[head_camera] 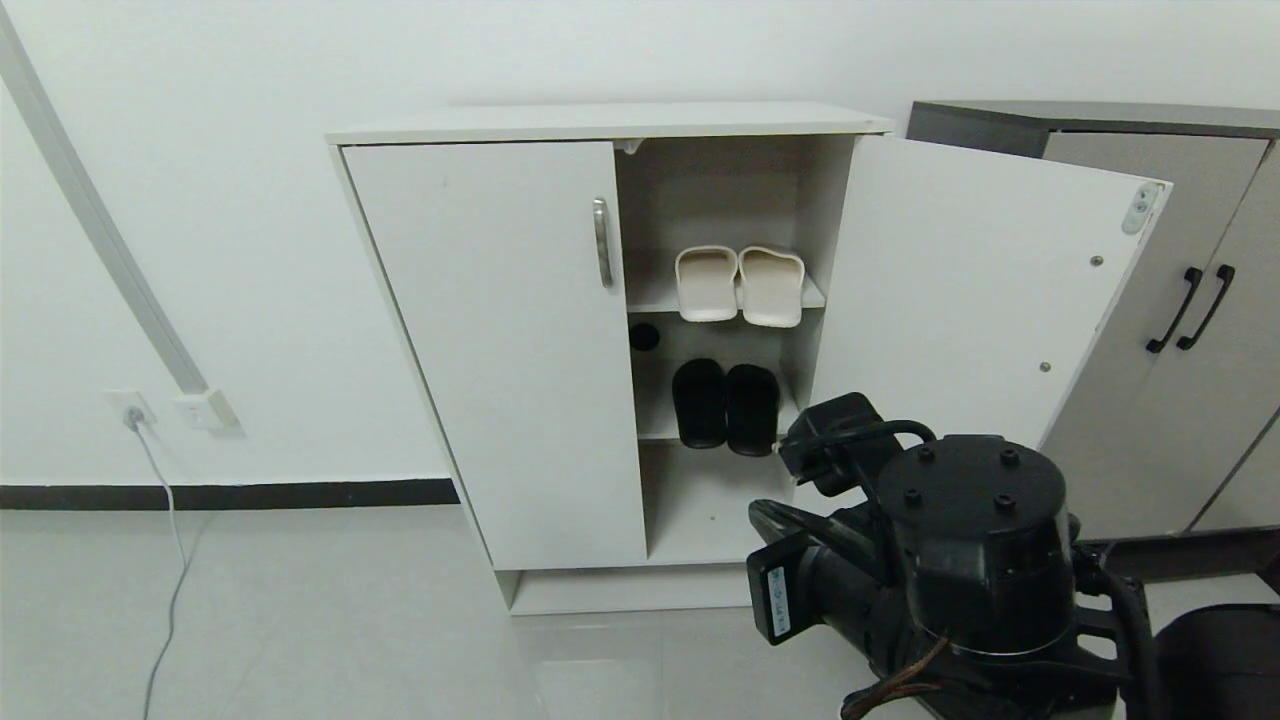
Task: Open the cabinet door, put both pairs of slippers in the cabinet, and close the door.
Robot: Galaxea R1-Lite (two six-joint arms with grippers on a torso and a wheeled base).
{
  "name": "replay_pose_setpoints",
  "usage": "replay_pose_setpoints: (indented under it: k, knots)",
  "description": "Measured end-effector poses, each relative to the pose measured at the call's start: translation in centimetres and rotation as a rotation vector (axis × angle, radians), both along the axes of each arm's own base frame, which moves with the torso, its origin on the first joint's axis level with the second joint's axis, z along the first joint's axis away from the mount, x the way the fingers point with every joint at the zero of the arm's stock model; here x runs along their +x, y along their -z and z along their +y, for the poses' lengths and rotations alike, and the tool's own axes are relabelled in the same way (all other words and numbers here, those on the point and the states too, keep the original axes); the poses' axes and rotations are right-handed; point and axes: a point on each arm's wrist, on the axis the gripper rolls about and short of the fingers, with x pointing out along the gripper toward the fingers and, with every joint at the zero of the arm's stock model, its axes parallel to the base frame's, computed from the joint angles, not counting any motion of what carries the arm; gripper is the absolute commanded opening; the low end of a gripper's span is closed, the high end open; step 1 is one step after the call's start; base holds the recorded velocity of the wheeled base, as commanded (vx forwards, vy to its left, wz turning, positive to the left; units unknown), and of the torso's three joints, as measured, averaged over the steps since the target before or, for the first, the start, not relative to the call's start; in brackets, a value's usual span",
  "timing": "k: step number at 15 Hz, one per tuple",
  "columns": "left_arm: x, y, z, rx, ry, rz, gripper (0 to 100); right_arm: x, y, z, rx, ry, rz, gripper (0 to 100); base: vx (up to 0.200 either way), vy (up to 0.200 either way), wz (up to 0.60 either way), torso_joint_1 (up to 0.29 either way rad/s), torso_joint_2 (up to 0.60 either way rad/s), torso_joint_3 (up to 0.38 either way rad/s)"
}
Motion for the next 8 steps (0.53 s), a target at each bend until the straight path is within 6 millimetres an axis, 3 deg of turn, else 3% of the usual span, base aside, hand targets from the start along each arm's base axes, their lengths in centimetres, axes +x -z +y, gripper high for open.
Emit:
replay_pose_setpoints:
  k: [8]
  knots:
    - [0.0, 0.0, 0.0, 0.0, 0.001, 0.0, 0, 0.13, 0.37, 0.19, -0.01, 0.001, 0.006, 0, 0.0, 0.0, 0.0, 0.0, 0.0, 0.0]
